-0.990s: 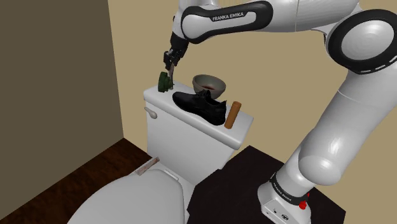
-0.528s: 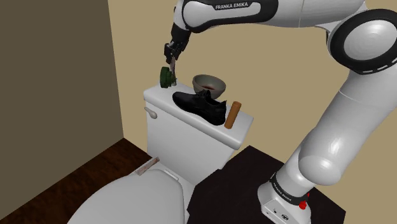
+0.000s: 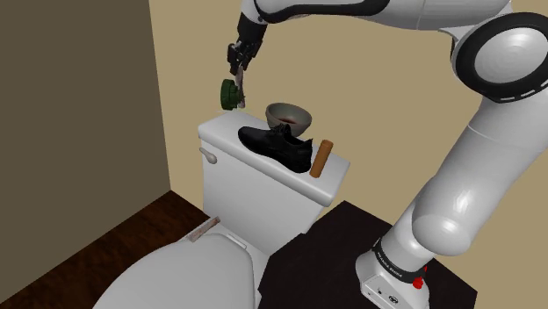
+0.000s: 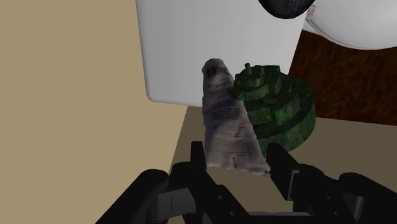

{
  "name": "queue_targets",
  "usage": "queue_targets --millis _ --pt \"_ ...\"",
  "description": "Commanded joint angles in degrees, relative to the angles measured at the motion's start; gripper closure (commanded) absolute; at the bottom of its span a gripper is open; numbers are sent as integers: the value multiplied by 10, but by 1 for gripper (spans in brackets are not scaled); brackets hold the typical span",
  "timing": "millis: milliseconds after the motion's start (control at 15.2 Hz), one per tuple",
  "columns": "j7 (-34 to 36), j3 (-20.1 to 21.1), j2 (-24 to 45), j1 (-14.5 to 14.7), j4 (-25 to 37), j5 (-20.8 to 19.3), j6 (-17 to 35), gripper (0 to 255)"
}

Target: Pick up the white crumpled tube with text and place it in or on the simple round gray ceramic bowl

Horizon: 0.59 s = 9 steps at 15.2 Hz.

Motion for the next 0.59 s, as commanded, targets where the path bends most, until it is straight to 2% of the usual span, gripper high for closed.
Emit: queue_targets --millis 0,528 --pt "-2 0 1 0 16 1 -16 255" --pt "-7 2 12 2 93 2 -81 255"
